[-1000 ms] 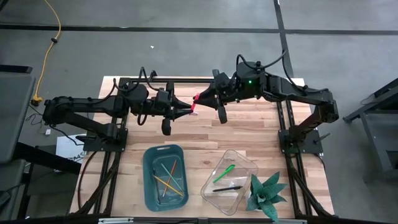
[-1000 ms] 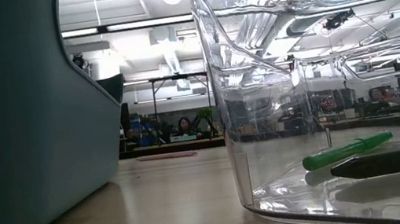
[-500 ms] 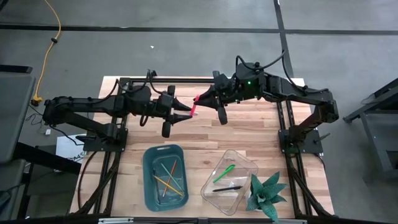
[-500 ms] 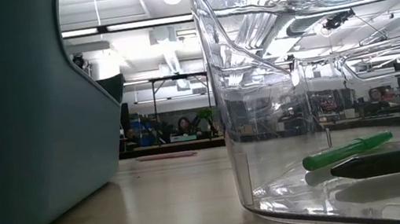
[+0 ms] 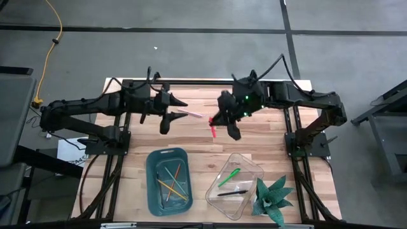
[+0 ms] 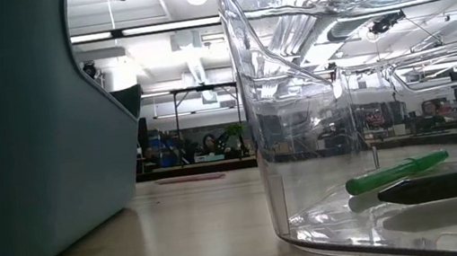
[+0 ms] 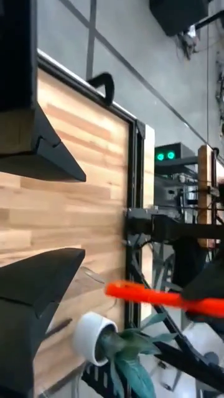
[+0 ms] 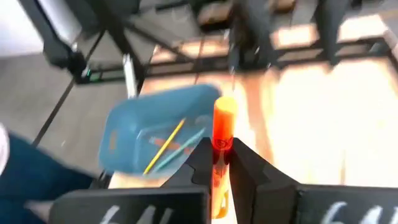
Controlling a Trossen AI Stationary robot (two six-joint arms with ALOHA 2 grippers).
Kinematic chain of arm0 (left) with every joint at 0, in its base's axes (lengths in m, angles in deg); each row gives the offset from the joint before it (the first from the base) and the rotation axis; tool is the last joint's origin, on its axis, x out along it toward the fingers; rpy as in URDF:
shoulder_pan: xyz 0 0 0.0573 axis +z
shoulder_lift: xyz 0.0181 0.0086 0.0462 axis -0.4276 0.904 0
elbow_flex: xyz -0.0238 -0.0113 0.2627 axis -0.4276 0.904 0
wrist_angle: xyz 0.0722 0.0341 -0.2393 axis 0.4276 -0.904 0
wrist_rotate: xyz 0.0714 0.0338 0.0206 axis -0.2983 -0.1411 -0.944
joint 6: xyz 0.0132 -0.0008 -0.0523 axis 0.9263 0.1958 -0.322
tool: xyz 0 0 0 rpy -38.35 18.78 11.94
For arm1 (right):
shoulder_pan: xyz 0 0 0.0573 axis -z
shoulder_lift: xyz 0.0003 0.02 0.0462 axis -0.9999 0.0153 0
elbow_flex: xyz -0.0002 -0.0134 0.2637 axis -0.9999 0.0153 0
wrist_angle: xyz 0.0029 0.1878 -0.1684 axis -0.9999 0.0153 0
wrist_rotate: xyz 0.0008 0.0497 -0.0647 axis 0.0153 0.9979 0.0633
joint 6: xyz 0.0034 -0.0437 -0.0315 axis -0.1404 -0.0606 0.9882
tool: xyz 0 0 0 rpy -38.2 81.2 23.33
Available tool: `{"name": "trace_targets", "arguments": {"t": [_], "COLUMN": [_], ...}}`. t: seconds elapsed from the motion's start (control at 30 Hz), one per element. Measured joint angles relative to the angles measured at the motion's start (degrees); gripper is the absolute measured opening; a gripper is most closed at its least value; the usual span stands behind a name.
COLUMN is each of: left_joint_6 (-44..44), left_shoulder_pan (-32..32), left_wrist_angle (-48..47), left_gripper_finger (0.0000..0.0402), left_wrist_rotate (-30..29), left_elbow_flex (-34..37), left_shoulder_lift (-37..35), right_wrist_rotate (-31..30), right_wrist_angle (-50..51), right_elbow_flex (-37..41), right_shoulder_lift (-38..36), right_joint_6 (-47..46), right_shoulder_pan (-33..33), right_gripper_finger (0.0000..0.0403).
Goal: Sort pens & pencils
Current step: Put the orange pen into the transparent bin
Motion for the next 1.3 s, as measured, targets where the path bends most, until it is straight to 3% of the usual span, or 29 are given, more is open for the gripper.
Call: {"name": "trace_targets", "arguments": {"t": [0.27,0.6,0.73,1.3], "left_joint_6": [1.7,4.6,5.6,11.0], "left_shoulder_pan": [5.5,5.8,5.8,5.8], "left_wrist_angle": [-8.7,-14.1,-16.0,-21.9], "left_gripper_finger": [0.0139,0.0115,0.0111,0.0111], "left_wrist_rotate": [0.1,2.3,6.0,8.0], "left_elbow_flex": [0.0,0.0,0.0,0.0], "left_shoulder_lift": [-1.9,-1.5,-1.5,-1.5], "right_wrist_rotate": [-0.1,-1.4,-2.0,-3.5], "right_wrist_angle": [9.7,13.4,14.6,25.5], "right_elbow_flex": [0.0,0.0,0.0,0.0], "right_shoulder_lift": [1.3,9.3,12.1,21.0], "right_joint_6": [-4.4,-8.4,-10.2,-13.7], "right_shoulder_pan": [-5.1,-13.2,-16.2,-24.5], "right_gripper_finger": [0.0007,0.0007,0.0007,0.0007]}}
